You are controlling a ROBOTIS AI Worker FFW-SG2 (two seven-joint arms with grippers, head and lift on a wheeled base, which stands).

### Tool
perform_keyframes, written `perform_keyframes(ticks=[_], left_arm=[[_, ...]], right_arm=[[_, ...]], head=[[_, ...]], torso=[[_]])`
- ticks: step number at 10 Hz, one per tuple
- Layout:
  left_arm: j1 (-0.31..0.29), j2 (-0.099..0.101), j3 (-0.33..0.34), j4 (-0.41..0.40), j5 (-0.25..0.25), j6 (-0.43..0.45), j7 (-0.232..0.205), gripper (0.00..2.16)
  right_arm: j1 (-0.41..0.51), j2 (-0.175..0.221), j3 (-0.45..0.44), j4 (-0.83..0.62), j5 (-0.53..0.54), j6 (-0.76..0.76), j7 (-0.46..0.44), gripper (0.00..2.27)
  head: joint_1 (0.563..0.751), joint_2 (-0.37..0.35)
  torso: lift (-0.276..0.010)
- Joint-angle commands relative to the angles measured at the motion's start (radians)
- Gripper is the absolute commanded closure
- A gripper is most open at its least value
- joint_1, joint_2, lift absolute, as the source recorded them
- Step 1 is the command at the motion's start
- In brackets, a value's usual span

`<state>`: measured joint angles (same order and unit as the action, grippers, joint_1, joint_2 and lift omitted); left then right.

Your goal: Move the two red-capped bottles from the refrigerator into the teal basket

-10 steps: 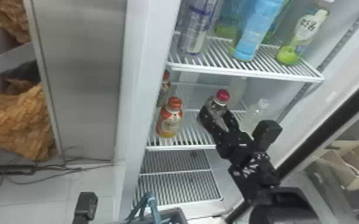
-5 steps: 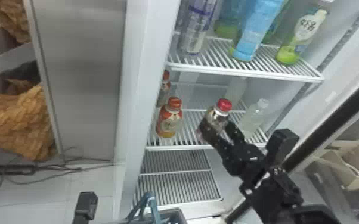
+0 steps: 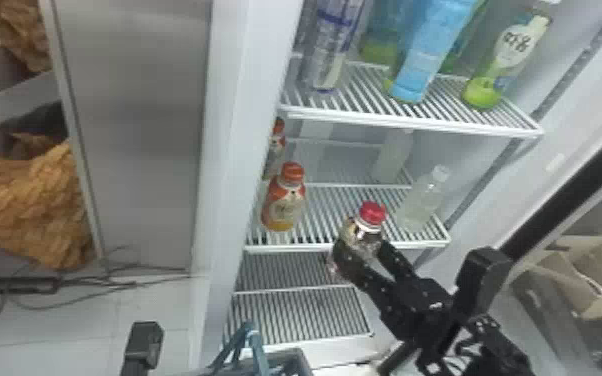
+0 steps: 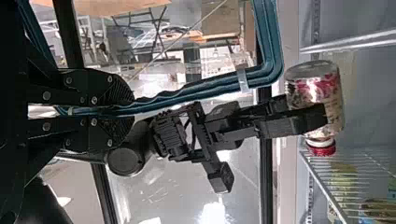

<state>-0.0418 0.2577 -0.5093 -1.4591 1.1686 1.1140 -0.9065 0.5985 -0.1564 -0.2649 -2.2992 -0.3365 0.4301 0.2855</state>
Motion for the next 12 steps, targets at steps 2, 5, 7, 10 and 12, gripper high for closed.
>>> perform_keyframes(ticks=[2,5,7,10,12], left_arm=[[0.000,0.000,0.001,0.000,0.000,0.000,0.000,1.08],[0.000,0.000,0.005,0.000,-0.002,0.000,0.000,1.08],[0.000,0.000,0.011,0.000,-0.012,0.000,0.000,1.08],[0.002,0.000,0.019,0.000,-0.014,-0.002,0.001,1.08],[0.000,0.000,0.017,0.000,-0.018,-0.002,0.001,1.08]], right_arm=[[0.015,0.003,-0.006,-0.014,-0.001,0.061,0.032,0.65],[0.022,0.001,-0.026,-0.024,0.027,0.156,0.112,0.65],[0.032,0.000,-0.024,-0.039,0.039,0.206,0.146,0.65],[0.069,0.017,-0.040,-0.132,0.101,0.353,0.169,0.65],[0.069,0.018,-0.032,-0.122,0.077,0.382,0.169,0.65]], head=[[0.695,-0.350],[0.695,-0.350],[0.695,-0.350],[0.695,-0.350],[0.695,-0.350]], torso=[[-0.228],[-0.228],[-0.228],[-0.228],[-0.228]])
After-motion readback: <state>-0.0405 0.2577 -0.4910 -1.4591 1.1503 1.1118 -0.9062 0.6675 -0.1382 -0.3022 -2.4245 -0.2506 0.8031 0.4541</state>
